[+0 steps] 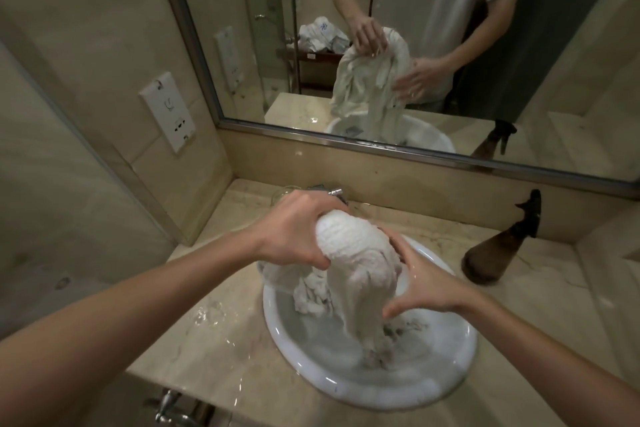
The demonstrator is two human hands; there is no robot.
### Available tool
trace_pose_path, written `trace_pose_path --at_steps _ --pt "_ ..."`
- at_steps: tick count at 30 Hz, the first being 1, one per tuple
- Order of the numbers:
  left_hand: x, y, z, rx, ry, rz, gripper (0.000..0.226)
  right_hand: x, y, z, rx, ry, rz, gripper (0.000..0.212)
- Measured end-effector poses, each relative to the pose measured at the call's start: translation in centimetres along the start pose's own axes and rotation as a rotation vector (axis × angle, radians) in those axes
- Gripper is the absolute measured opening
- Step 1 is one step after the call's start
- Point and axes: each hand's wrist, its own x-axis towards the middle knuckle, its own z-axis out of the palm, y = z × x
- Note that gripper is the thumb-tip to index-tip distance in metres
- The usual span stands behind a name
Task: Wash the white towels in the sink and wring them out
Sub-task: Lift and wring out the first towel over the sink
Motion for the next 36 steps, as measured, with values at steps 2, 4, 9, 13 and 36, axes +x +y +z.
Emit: trace_pose_path --at_steps 2,4,9,13,36 --pt "0.1 0.3 -0.7 -0.052 0.024 -0.017 0.072 0.4 1.7 1.2 -0.013 0.054 -0.015 0.141" --pt "0.1 0.8 -1.2 -0.119 0.057 -0.025 0.071 1.4 2.1 2.3 0.092 0.146 -0.049 0.126" --pt "0.0 1.1 -1.4 -0.317 0.121 -0.080 0.066 3.1 0.6 4.0 0.227 0.280 -0.073 0.085" --pt "-0.5 0.1 -1.3 -0.397 0.112 -0.099 0.064 3.1 -0.4 2.9 0.209 0.294 -0.152 0.067" --pt "-0.5 -2.7 -0.3 -0.670 -0.542 -0.183 0.067 1.8 -5.9 -6.0 -0.458 0.413 -0.332 0.041"
